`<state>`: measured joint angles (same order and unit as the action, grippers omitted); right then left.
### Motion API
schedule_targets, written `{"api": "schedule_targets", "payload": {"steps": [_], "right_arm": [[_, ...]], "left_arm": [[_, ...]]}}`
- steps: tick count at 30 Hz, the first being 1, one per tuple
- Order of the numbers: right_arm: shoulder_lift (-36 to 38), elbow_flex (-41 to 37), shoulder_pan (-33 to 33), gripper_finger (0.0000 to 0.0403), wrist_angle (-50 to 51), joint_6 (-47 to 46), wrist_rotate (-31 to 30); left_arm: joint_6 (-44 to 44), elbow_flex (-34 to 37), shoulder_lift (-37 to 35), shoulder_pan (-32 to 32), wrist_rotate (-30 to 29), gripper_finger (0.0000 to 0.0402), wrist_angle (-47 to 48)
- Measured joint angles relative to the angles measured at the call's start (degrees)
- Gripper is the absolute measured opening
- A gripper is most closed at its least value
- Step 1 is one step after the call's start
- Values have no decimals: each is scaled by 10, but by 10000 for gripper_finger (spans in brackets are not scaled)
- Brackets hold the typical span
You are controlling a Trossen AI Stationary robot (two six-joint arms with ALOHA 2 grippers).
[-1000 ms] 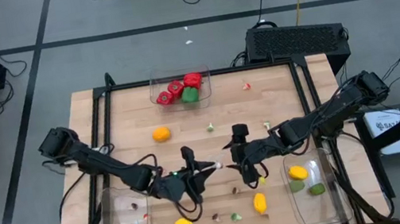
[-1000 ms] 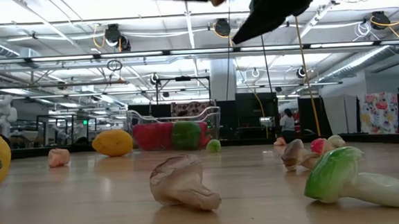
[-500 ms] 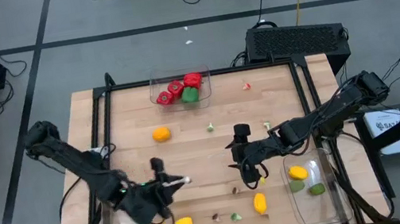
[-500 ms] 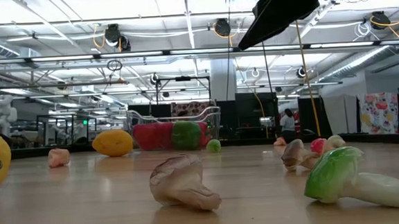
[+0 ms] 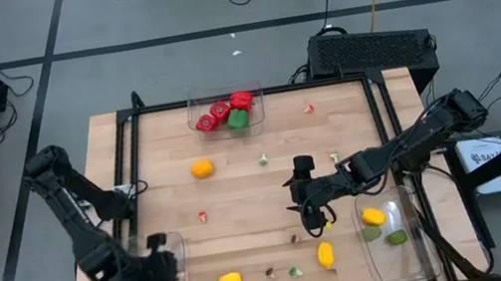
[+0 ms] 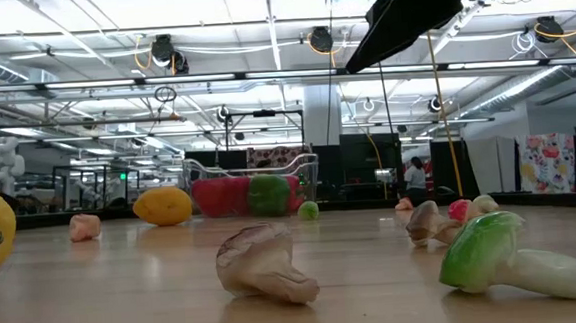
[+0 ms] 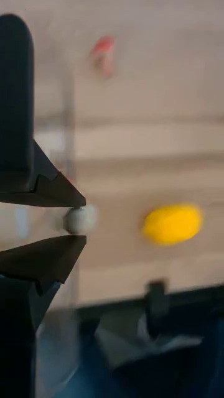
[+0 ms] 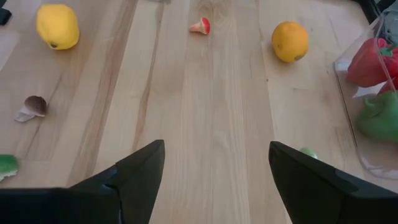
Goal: Sort produce into baskets
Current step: Put the brown mushroom into the bottom left transparent bin, then put the yellow lemon into the bottom right transparent bin
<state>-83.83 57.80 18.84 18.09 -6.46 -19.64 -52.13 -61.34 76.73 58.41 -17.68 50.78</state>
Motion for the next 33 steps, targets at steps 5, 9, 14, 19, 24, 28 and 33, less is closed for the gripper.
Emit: {"api": "schedule_targets", "payload": {"steps": [5,9,14,19,24,28,33], "right_arm": [[0,0,0,281,-2,0,0],[0,0,0,281,-2,0,0],[0,0,-2,281,-3,2,0],[0,0,-12,281,-46,3,0],[0,0,-20,281,-100,-45,-29],[-13,0,-21,281,-105,-38,-26],[-87,0,5,282,-237,-64,47]], "left_arm": [[-73,0,0,61,1,90,12],[-151,0,0,84,-35,90,80],[-177,0,0,81,-134,90,126],[-108,0,0,47,-361,90,119],[-36,0,0,-23,-527,90,110],[25,0,0,-105,-524,90,108],[184,1,0,-183,-388,90,44]]}}
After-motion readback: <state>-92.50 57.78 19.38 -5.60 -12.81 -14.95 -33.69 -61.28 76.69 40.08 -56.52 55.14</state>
